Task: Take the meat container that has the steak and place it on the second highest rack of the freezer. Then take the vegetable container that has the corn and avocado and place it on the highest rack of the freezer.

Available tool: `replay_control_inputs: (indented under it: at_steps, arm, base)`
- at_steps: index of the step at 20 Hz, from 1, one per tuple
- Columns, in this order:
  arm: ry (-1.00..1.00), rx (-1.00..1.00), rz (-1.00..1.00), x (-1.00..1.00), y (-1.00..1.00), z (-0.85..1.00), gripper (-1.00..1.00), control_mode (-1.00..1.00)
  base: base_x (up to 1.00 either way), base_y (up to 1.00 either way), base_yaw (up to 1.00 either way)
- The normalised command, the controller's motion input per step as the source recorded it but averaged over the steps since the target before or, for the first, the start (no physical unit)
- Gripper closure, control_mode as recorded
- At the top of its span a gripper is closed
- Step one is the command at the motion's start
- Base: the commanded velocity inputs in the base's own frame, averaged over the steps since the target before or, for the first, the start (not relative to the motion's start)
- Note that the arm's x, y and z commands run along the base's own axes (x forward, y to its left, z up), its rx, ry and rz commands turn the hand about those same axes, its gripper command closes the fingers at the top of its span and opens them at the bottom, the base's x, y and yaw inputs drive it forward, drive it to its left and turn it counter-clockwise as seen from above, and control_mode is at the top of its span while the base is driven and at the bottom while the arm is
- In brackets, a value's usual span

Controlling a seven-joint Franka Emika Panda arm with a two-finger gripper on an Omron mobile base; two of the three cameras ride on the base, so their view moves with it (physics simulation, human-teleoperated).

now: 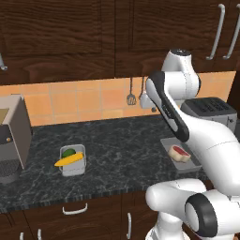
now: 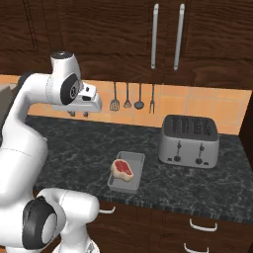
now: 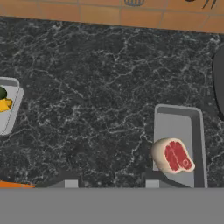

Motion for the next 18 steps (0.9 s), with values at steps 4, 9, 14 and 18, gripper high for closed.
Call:
replay_control_inputs:
  at_steps: [4,9,14,18]
  arm:
    - [-0.02,0.0,0.0,-0.41,-0.13,-0.17,-1.0,-1.0]
    - [0.22,-0.04,-0.11,-0.67,-0.55,-0.79,-1.0,-1.0]
    - [0.31,-0.02,-0.54,-0.15,-0.78,-0.79,-1.0,-1.0]
    - [0.2,0.06,-0.72,0.0,-0.89,-0.53,-1.0,-1.0]
  base:
    - [0.0,0.0,0.0]
    - [0.0,0.0,0.0]
    - [0.0,0.0,0.0]
    - [0.0,0.0,0.0]
